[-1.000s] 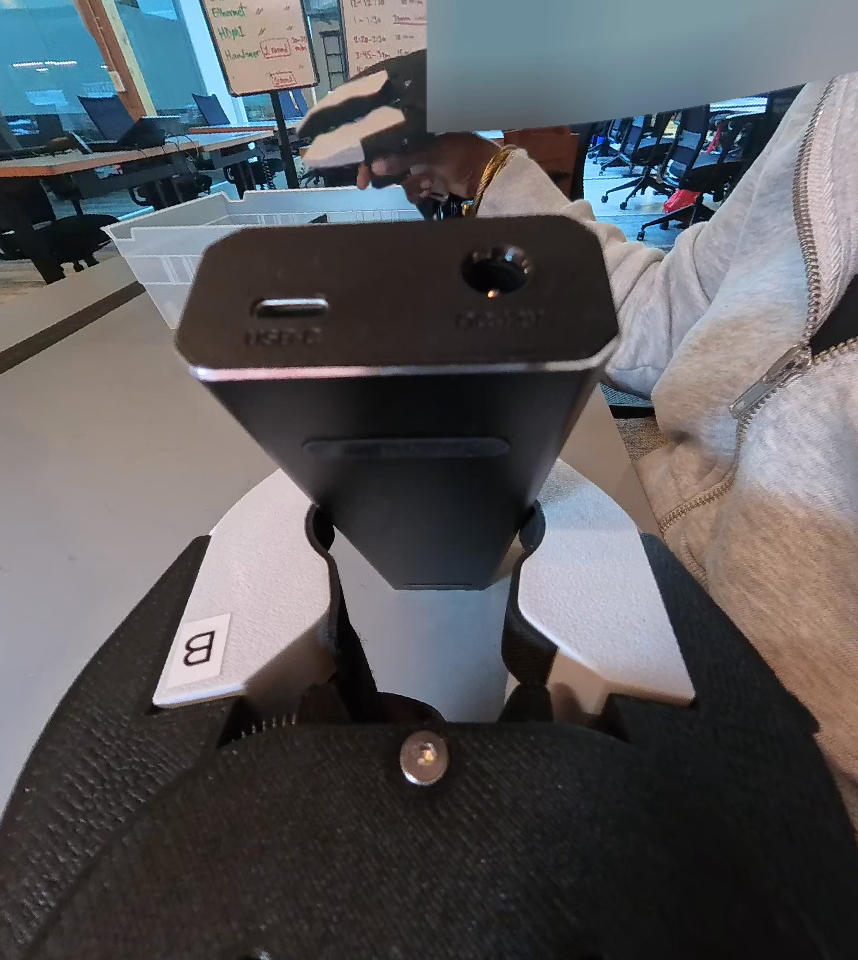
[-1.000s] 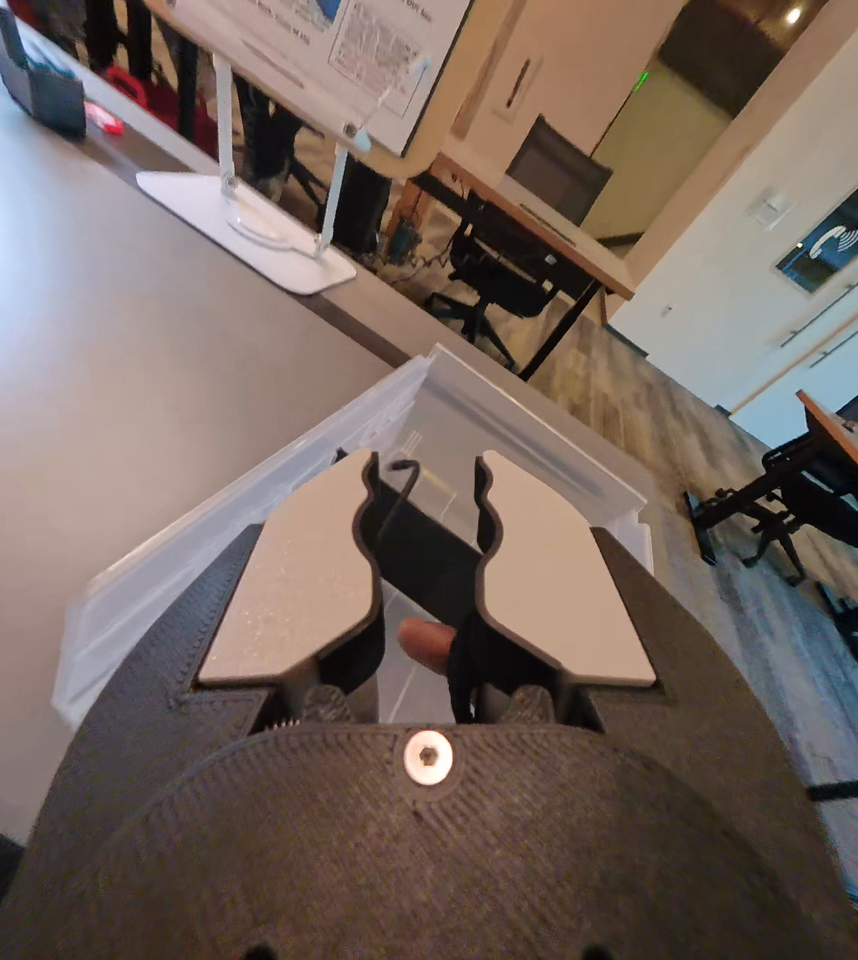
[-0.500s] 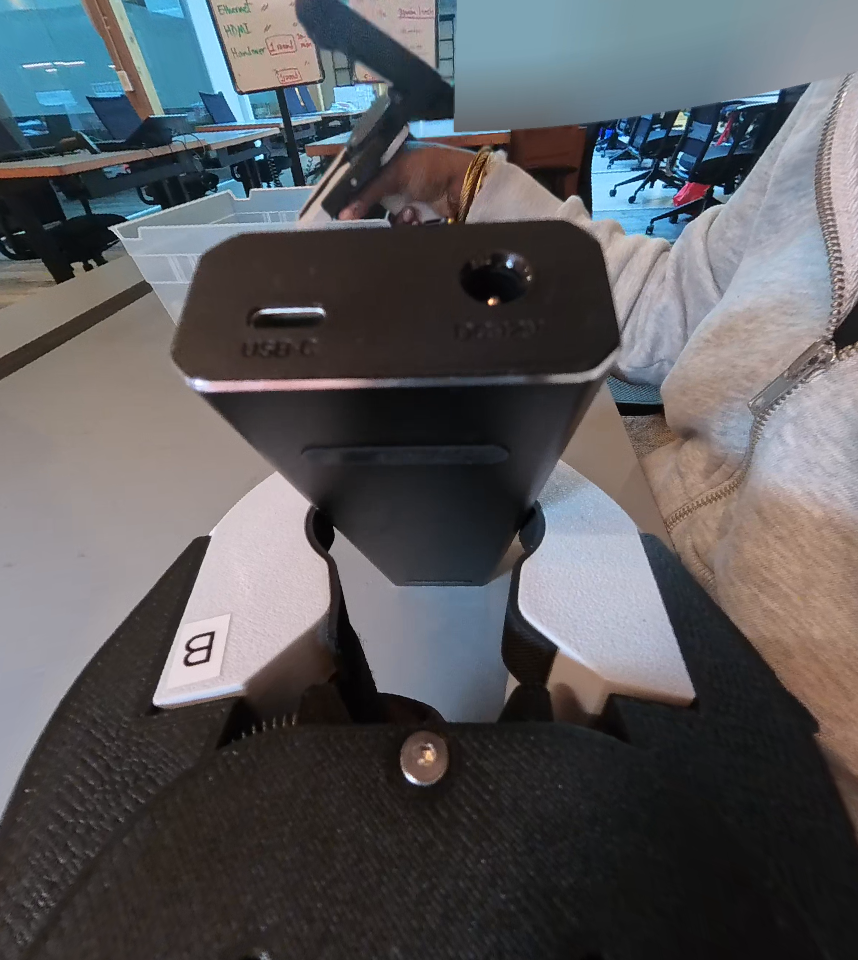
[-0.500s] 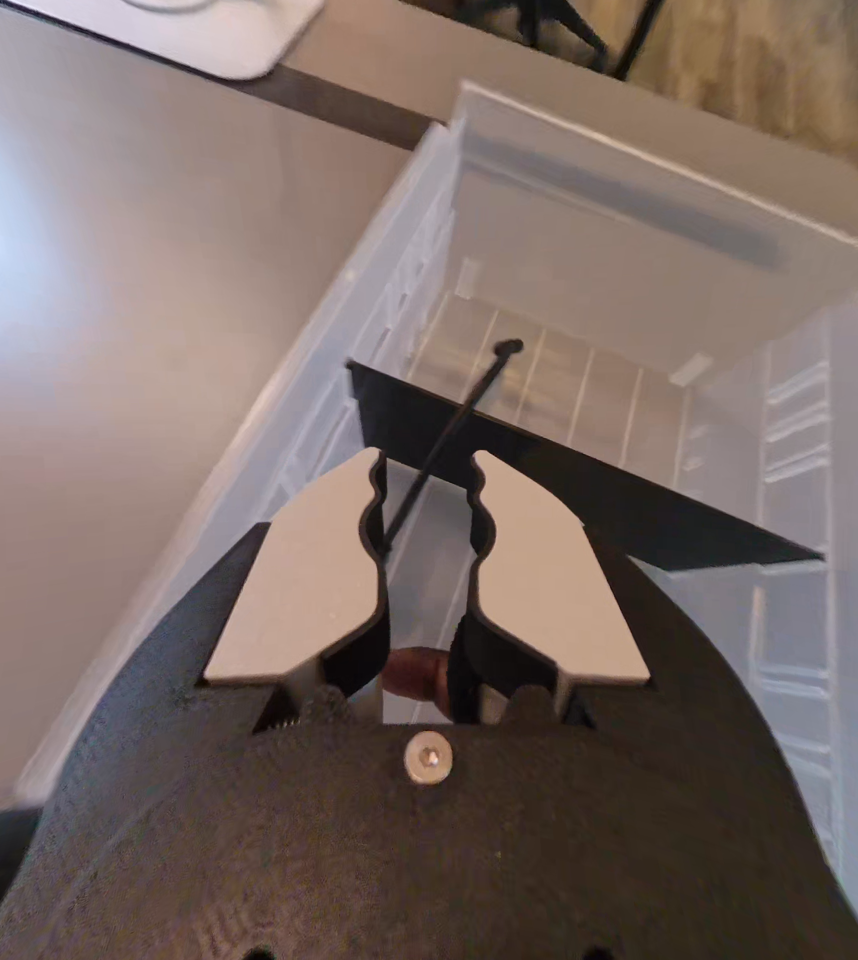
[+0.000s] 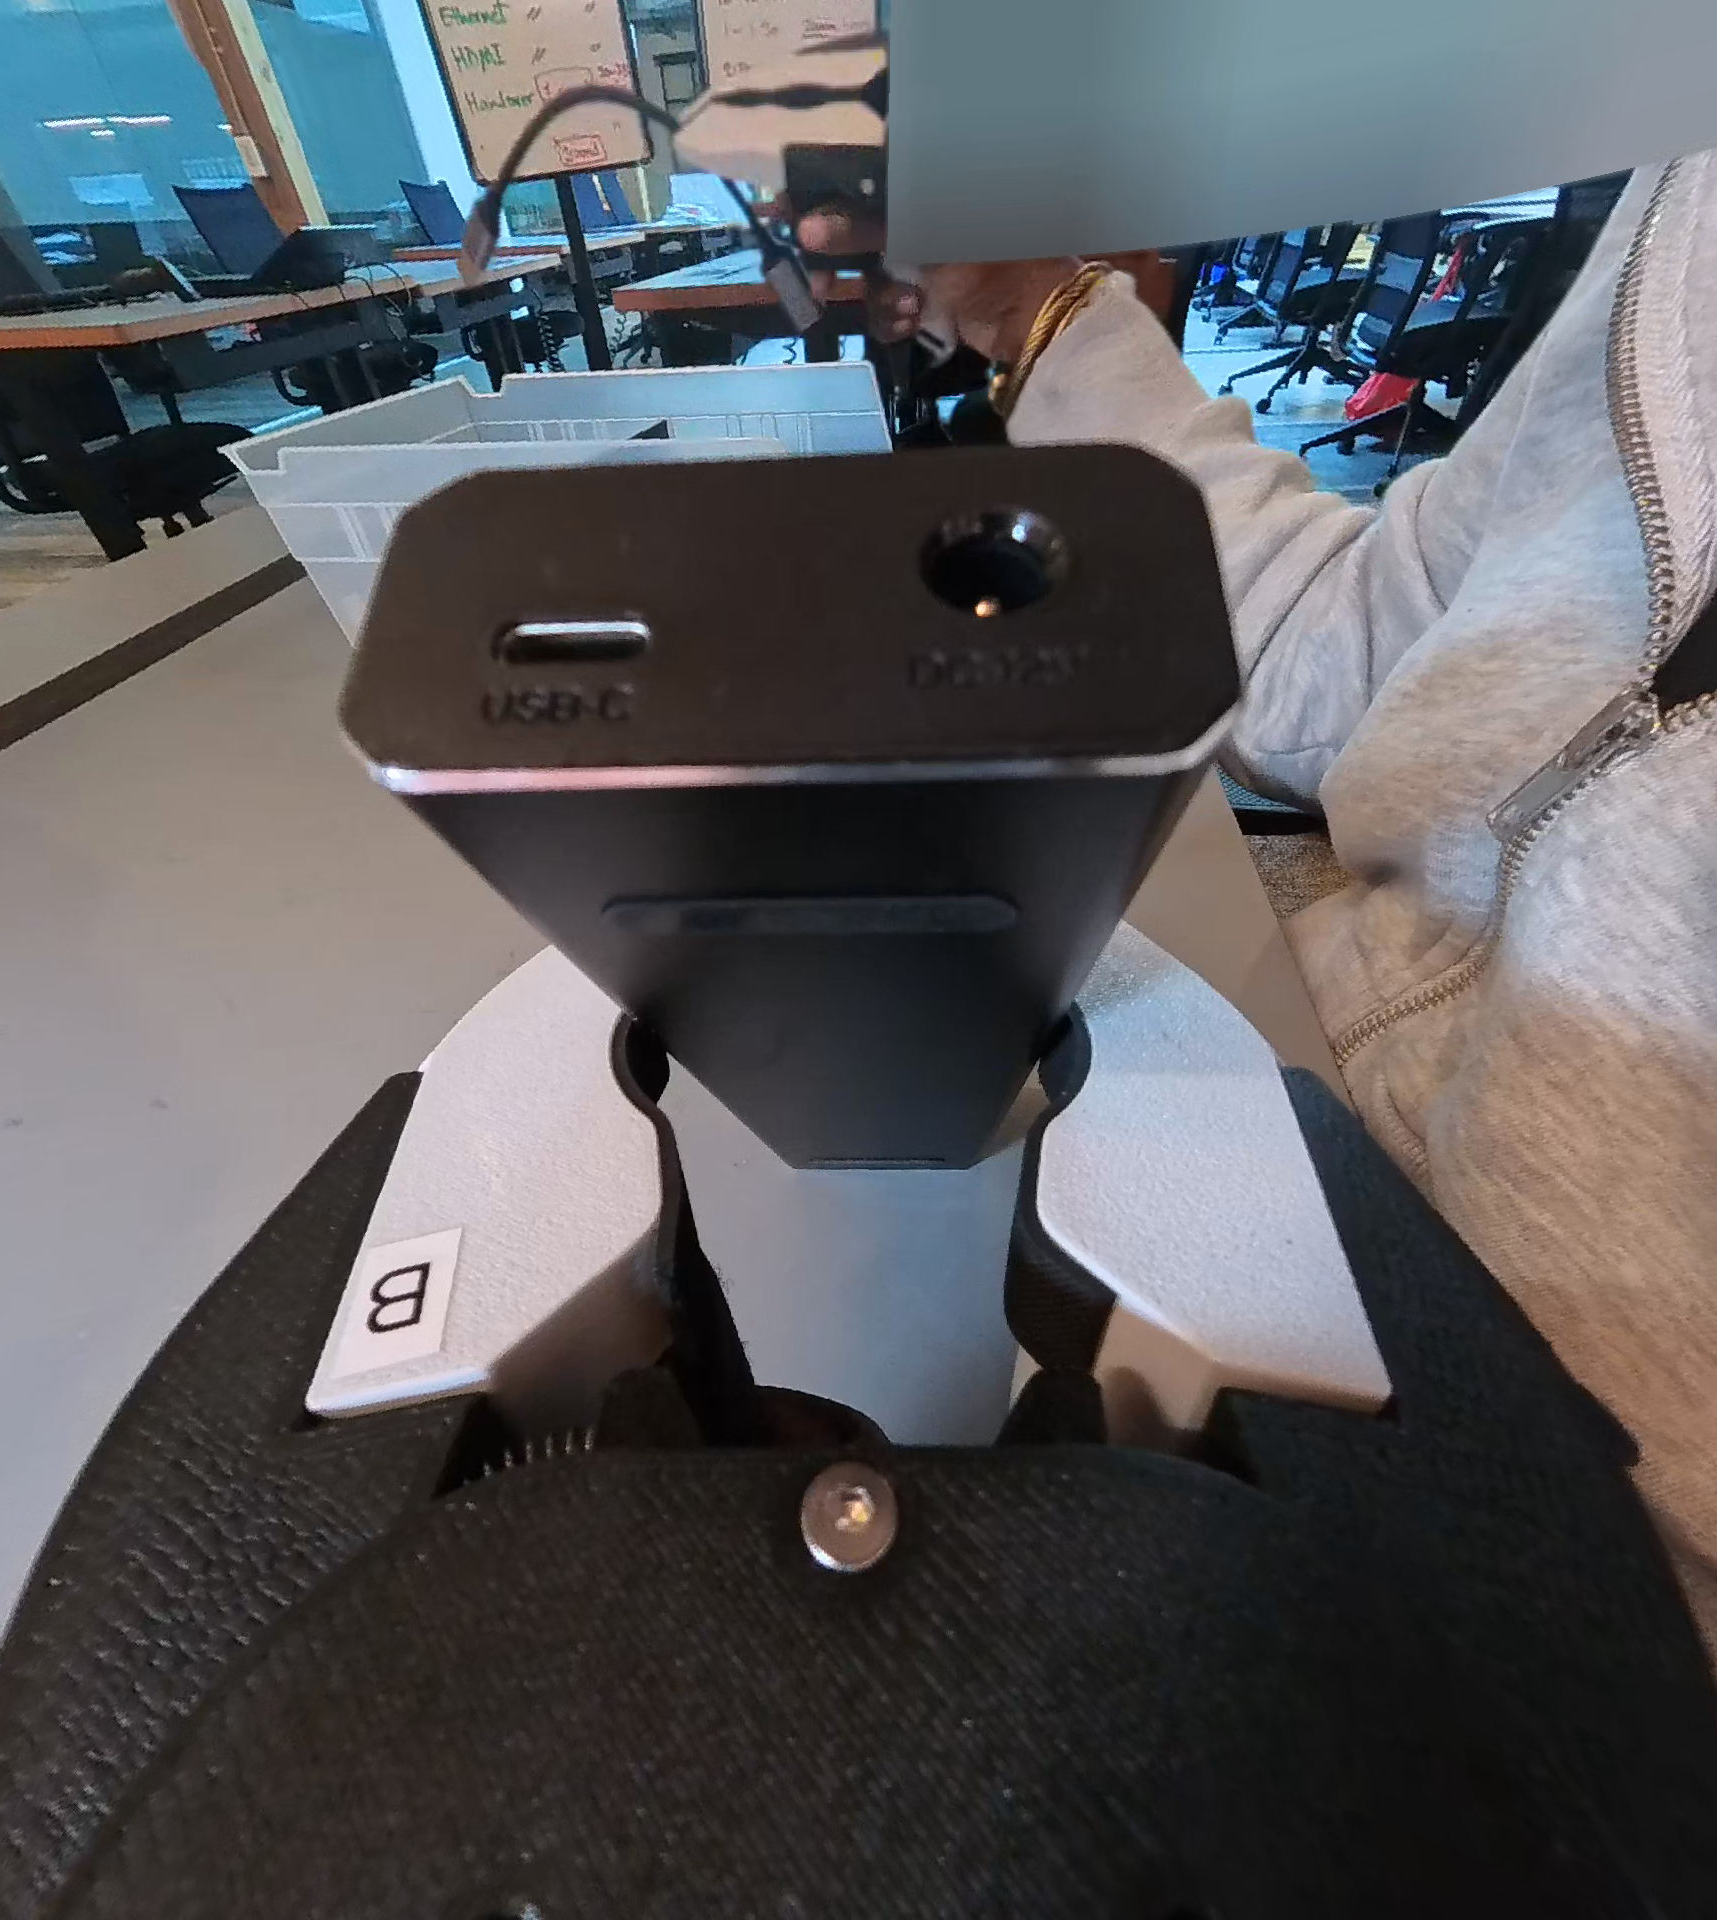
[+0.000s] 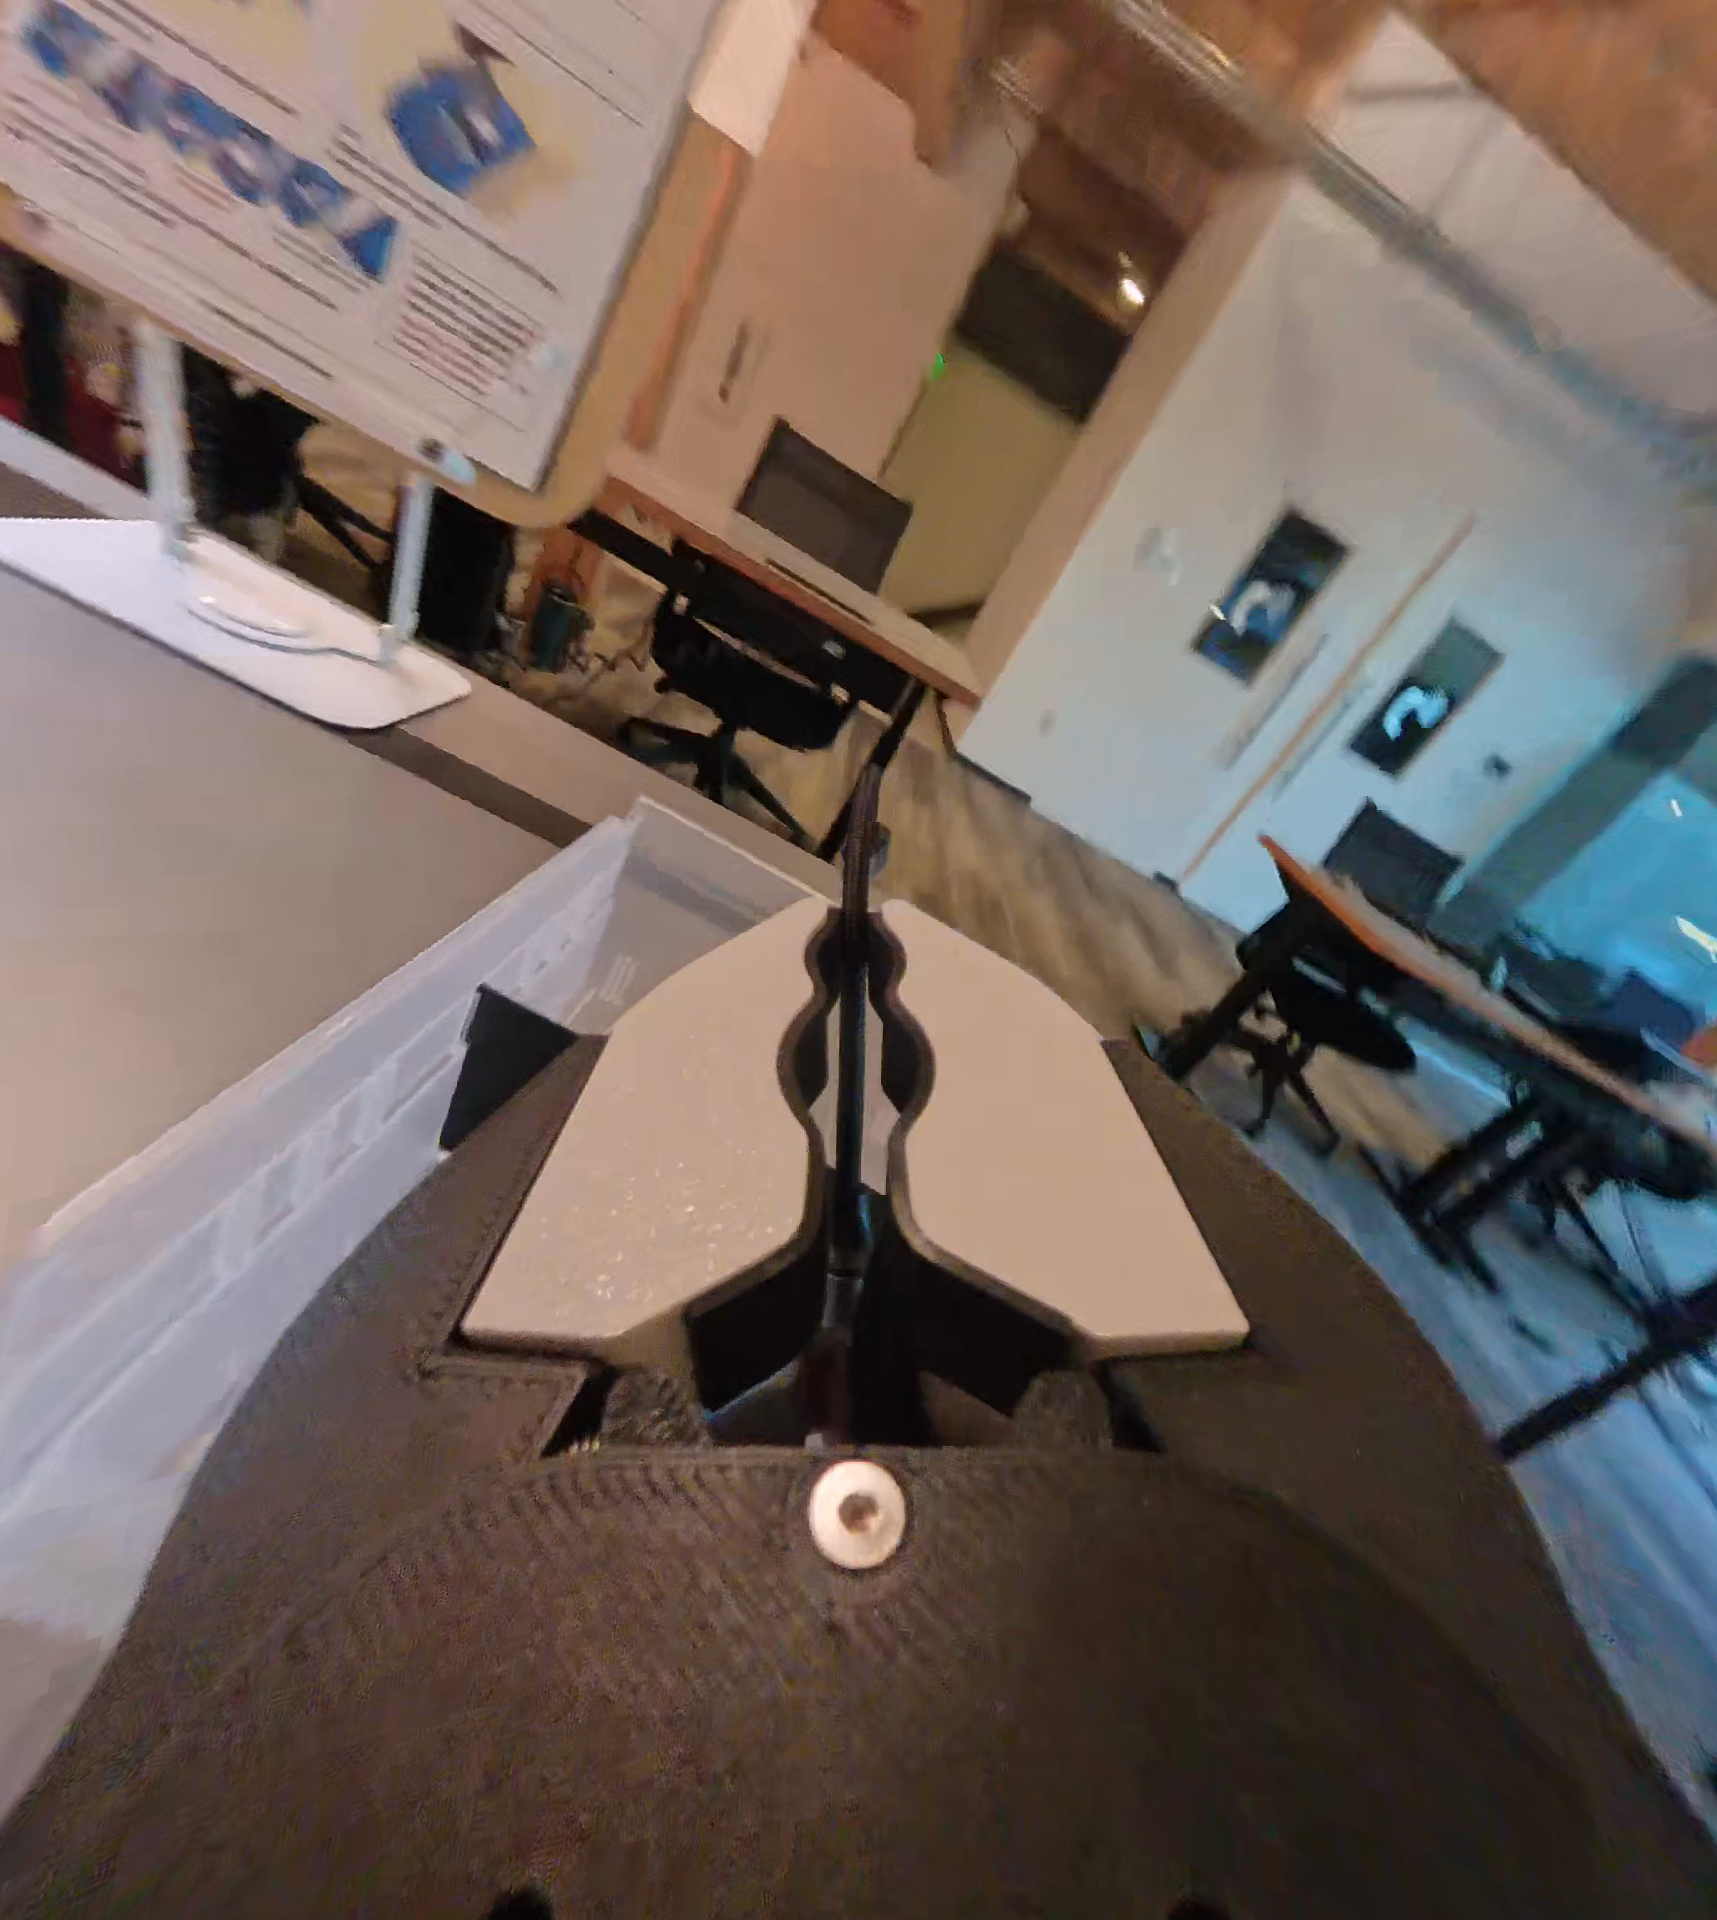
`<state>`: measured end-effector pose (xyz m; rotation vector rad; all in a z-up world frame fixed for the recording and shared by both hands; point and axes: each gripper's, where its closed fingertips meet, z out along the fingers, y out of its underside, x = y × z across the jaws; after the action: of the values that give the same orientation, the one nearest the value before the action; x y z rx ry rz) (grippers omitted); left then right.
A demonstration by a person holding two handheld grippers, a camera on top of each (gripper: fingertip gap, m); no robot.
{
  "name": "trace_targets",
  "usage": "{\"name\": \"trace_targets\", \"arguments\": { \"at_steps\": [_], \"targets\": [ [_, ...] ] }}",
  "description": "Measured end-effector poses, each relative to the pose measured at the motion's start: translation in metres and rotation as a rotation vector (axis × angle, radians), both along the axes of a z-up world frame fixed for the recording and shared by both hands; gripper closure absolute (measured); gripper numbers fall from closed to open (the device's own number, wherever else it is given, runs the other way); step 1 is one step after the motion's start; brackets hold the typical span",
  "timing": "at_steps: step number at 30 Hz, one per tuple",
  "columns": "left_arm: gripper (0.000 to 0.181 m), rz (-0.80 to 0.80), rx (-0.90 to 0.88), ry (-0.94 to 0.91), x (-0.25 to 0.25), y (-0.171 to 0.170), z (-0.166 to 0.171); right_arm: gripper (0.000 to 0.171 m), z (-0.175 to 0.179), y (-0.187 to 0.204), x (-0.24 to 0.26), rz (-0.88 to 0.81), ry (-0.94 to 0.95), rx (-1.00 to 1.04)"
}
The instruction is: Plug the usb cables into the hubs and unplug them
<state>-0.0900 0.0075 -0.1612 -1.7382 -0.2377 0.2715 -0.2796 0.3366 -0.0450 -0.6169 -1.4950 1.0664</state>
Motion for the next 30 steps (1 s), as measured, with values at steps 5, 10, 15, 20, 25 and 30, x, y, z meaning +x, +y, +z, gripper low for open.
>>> {"name": "trace_targets", "arguments": {
  "at_steps": [5,10,15,20,25,30],
  "targets": [
    [0.11,0.001,0.0,0.001,0.0,0.0,0.0,0.166,-0.022,0.006,0.022,0.111,-0.133,0.086],
    [0.11,0.002,-0.002,0.001,0.0,0.0,0.0,0.166,-0.048,0.006,0.031,0.23,-0.277,0.11],
    [0.11,0.002,-0.005,0.001,-0.001,0.0,-0.001,0.166,-0.078,0.013,0.013,0.209,-0.425,0.19],
    [0.11,0.002,-0.004,0.0,-0.001,0.0,-0.001,0.156,-0.095,0.013,0.003,0.192,-0.529,0.232],
    [0.11,0.002,-0.004,0.0,-0.001,0.0,-0.001,0.138,-0.091,0.009,0.007,0.172,-0.546,0.142],
    [0.11,0.003,-0.01,-0.002,-0.002,0.001,-0.001,0.135,-0.048,-0.038,0.023,0.319,-0.408,-0.019]
  ]
}}
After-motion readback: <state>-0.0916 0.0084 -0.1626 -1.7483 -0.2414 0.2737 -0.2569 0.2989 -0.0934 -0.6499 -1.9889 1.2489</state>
